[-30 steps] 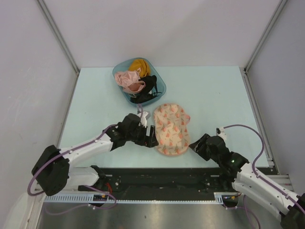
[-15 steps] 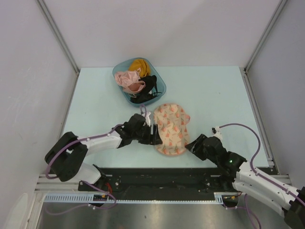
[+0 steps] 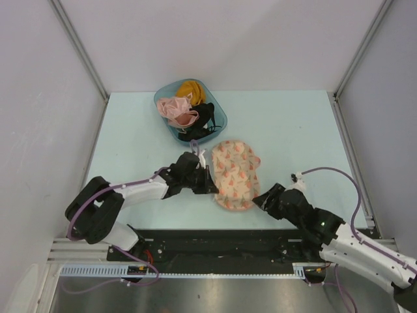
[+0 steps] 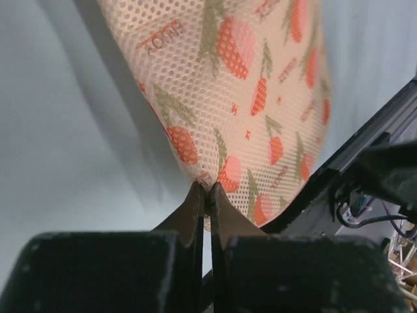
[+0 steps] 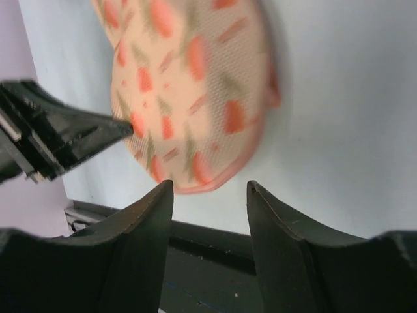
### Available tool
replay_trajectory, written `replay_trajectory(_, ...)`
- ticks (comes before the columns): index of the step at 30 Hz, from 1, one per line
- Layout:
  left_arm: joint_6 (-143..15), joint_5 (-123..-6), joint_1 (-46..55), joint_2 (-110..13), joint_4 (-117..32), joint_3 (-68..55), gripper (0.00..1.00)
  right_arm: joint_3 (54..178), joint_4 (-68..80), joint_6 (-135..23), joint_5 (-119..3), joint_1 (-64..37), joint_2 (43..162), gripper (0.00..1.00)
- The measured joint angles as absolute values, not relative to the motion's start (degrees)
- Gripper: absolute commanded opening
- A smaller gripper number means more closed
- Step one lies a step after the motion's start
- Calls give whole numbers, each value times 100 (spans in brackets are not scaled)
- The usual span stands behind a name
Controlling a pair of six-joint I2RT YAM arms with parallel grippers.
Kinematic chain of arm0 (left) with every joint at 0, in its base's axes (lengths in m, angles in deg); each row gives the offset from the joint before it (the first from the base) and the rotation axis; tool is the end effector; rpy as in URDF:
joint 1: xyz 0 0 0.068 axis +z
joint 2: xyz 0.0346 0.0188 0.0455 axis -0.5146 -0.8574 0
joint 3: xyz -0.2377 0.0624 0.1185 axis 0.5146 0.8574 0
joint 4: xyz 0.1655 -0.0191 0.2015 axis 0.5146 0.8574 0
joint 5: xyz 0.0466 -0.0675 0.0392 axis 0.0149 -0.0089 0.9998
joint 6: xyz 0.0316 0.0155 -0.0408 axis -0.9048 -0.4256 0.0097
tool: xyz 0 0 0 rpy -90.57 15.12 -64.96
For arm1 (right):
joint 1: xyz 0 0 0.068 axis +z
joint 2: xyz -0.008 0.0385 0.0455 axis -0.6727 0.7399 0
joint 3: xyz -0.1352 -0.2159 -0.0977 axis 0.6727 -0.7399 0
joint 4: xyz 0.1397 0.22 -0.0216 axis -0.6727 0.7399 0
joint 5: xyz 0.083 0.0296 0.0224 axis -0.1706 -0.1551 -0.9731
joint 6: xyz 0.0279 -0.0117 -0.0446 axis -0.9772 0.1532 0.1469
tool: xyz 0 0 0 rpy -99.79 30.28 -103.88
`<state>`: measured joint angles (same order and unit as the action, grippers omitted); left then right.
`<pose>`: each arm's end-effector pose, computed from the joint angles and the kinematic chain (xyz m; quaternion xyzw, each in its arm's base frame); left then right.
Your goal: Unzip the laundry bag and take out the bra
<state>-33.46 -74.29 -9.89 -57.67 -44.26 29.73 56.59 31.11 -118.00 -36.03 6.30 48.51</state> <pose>0.2042 -0.1913 0.1587 0.0504 0.9101 -0.3639 0.1917 0.0884 0.0868 0.1822 0.2126 0.8614 0.3249 0.3276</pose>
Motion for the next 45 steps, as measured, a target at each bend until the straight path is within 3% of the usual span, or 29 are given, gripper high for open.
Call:
replay_trajectory(7,-3259,-7012,-1301,-5417,-3647,1878,0,7248,3196,-11800,-2040,3008,6219,53)
replay_trajectory(10,-3222,-6907,-1371,-5339,-3296,1437,0,7700,3113,-11798,-1493,3583,6785,53)
replay_trajectory(19,-2804,-6492,-1452,-5361,-2388,1120,0,7871,2683,-12034,-851,3826,7998,52)
replay_trajectory(28,-2562,-6374,-1540,-5363,-2122,1120,2,8041,2792,-12591,-350,3747,8298,63)
replay_trajectory(29,-2555,-6382,-1546,-5363,-2124,1122,27,8043,2989,-12722,-274,3734,8254,65)
replay_trajectory(32,-2564,-6614,-1566,-5354,-2452,1266,75,8043,3767,-13100,-119,3677,8018,66)
replay_trajectory(39,-2861,-7460,-1896,-5579,-2922,1734,77,8013,5935,-14208,28,3614,6739,66)
replay_trajectory(41,-2972,-7427,-1905,-5557,-2896,1795,87,7930,6355,-14398,63,3614,6260,66)
replay_trajectory(45,-3023,-7213,-1887,-5422,-2753,1948,96,7733,6831,-14532,104,3614,5712,66)
